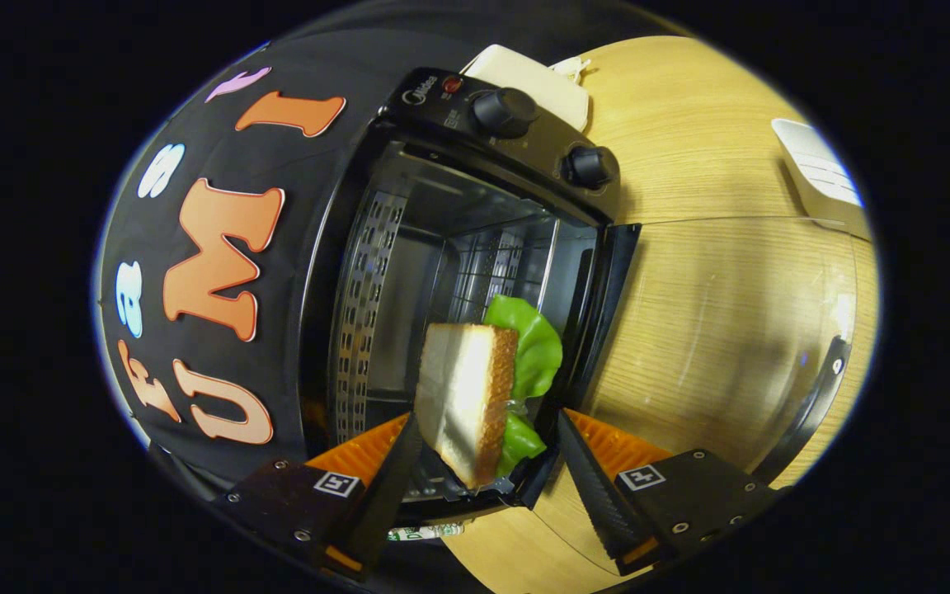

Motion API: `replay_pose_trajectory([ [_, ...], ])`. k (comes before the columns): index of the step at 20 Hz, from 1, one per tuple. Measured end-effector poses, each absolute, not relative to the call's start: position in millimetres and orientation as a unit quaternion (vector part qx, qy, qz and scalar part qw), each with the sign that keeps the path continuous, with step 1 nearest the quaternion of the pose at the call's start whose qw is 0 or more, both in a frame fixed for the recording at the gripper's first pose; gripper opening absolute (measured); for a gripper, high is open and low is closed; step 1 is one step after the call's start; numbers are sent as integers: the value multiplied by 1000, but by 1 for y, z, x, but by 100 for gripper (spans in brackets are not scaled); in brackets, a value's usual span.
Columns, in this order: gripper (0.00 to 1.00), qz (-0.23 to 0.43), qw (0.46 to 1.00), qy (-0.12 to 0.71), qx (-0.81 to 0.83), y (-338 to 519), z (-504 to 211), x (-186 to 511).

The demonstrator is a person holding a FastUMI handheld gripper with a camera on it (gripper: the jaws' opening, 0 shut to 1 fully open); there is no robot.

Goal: Open the toaster oven, put the food inside, and close the toaster oven door.

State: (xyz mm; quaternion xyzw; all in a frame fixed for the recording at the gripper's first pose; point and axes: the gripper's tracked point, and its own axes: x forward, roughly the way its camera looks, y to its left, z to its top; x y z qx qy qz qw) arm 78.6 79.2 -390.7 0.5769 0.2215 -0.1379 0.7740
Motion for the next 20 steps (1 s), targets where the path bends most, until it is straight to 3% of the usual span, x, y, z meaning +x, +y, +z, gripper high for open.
replay_pose_trajectory([
  [13, 98, -56, 928, 269, 251, 22, -344, -33],
  [20, 99, -28, 948, 312, 60, 21, -382, -85],
])
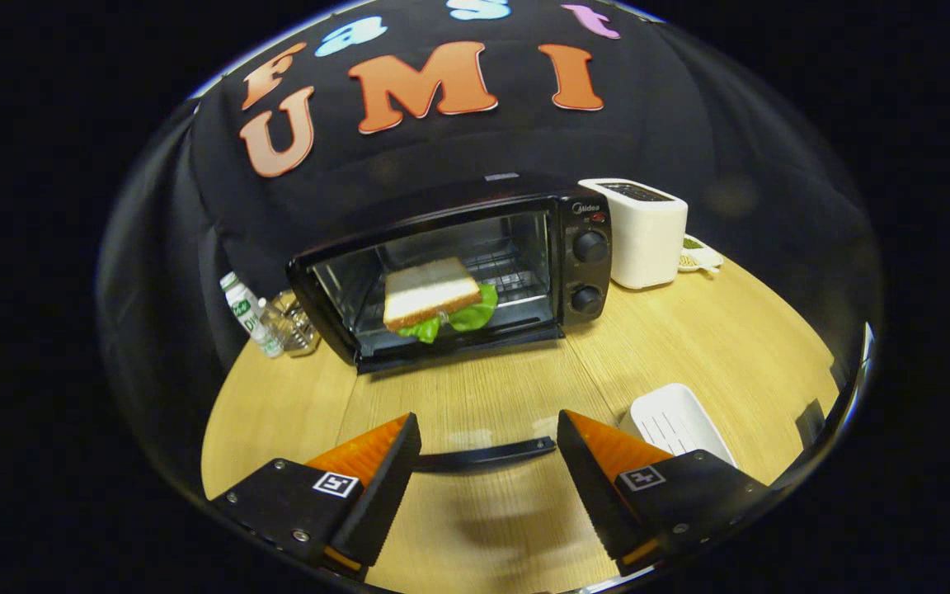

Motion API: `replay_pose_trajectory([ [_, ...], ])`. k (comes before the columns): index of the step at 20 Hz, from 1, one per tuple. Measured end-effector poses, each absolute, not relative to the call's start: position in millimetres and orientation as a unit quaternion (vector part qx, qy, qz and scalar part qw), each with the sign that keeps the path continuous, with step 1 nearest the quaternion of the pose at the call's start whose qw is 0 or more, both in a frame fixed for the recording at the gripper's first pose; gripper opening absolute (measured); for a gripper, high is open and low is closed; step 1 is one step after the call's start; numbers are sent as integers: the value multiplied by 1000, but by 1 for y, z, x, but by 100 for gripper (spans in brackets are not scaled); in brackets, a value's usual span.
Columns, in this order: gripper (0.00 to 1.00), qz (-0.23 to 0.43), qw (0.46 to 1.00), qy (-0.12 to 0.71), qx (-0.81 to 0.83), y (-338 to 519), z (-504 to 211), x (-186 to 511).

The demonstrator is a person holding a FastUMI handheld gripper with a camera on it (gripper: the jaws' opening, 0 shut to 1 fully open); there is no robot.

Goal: Open the toaster oven, put the food inside, and close the toaster oven door.

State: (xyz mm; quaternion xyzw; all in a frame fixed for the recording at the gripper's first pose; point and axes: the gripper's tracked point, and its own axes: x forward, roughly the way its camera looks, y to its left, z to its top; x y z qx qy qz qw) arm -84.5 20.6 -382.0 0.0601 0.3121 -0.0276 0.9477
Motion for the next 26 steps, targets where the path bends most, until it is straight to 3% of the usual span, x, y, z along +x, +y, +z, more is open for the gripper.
replay_pose_trajectory([
  [10, 99, -13, 915, 403, -2, 29, -452, -112],
  [26, 99, -3, 908, 420, 1, 27, -465, -91],
])
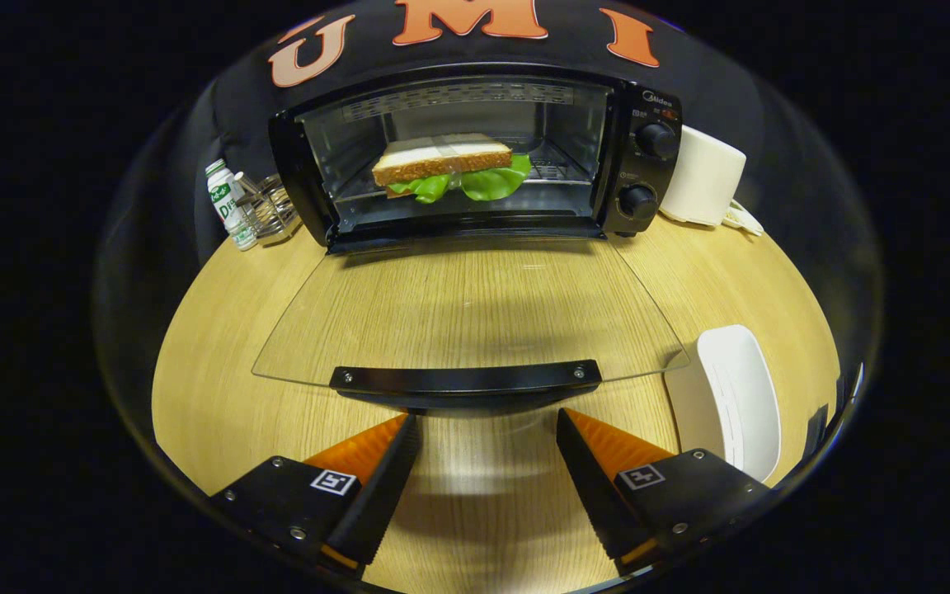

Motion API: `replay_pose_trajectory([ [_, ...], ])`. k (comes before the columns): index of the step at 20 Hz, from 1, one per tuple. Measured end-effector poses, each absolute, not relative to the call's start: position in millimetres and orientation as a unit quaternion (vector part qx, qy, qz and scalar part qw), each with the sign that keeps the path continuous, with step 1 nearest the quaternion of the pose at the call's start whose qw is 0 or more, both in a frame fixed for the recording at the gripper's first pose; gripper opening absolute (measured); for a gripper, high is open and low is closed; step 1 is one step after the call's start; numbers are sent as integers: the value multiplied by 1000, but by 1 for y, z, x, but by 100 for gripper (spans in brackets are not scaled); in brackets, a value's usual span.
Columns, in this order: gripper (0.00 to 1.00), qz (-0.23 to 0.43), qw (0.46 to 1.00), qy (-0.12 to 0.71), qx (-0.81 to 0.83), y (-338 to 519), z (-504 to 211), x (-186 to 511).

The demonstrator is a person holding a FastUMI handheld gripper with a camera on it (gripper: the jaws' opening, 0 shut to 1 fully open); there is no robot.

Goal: Open the toaster oven, put the food inside, and close the toaster oven door.

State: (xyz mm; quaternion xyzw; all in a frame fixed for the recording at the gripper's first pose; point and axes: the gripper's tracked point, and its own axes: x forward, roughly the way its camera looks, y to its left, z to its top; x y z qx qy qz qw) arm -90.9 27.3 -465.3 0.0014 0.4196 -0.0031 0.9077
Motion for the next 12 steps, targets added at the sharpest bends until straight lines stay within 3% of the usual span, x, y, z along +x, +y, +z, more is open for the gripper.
replay_pose_trajectory([
  [12, 99, -3, 929, 369, 26, 28, -391, -65],
])
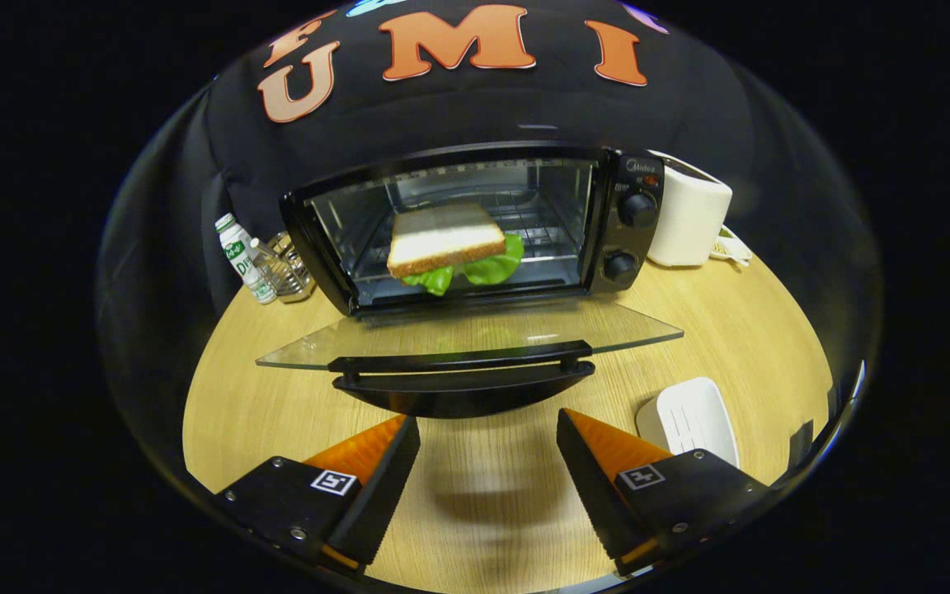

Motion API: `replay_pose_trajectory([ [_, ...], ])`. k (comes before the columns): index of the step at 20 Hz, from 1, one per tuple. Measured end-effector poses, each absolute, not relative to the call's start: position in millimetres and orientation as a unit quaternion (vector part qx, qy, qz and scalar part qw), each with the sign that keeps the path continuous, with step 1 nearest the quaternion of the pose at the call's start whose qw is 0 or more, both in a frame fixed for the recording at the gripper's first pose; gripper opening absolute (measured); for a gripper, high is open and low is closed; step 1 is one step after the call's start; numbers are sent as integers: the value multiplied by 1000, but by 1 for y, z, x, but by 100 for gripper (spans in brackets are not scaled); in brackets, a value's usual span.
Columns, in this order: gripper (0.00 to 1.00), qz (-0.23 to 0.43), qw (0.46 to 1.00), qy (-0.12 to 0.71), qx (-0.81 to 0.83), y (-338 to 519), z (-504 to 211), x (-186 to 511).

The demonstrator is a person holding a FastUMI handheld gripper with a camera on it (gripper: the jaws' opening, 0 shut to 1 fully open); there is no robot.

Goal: Open the toaster oven, put the food inside, and close the toaster oven door.

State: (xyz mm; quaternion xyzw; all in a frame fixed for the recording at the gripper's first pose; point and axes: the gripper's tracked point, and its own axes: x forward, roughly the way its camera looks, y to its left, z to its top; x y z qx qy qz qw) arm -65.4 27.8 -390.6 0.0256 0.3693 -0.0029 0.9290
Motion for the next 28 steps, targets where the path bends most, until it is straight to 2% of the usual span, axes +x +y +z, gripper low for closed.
replay_pose_trajectory([
  [23, 99, 3, 965, 261, 37, 34, -307, 46],
  [28, 99, 1, 966, 258, 31, 27, -301, 36],
])
